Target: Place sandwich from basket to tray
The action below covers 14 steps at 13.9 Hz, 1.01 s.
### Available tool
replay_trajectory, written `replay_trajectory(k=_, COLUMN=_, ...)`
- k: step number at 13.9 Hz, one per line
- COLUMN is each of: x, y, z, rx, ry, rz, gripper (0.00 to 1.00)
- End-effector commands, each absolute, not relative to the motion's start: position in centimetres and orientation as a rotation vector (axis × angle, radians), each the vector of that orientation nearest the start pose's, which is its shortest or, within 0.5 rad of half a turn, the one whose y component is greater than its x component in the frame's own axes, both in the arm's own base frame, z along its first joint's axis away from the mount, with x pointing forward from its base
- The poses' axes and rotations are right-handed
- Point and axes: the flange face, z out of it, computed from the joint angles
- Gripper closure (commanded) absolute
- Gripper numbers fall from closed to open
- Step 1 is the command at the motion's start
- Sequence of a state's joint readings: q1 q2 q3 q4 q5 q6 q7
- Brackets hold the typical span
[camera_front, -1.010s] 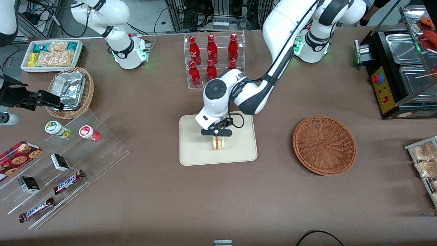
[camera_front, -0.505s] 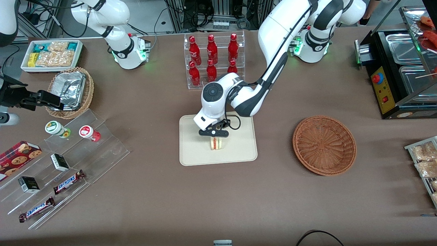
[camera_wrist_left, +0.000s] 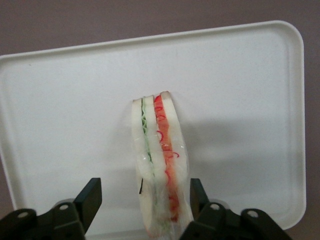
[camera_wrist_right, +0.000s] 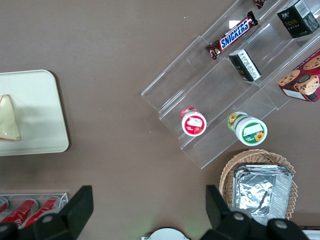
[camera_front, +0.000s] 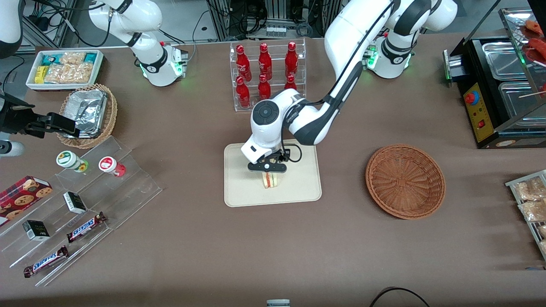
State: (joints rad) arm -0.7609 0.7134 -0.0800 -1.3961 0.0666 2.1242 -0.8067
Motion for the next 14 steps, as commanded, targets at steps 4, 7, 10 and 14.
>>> replay_trajectory(k=4, x=51.5, y=-46.1, z=42.5, rx=-3.093, ry=-0.098, rz=0.001, gripper=0.0)
replay_trajectory(k=7, x=53.1, y=-38.9, z=48.0, rx=-3.057, ry=-0.229, rz=0.036, gripper=0.0)
replay_trajectory(k=10, x=53.2, y=-31.6, z=50.8, rx=-3.043, ry=-0.318, rz=0.025, gripper=0.0)
replay_trajectory(k=14, x=53.1, y=-23.3, z=53.6, rx=-3.037, ry=-0.133, rz=0.086, gripper=0.0)
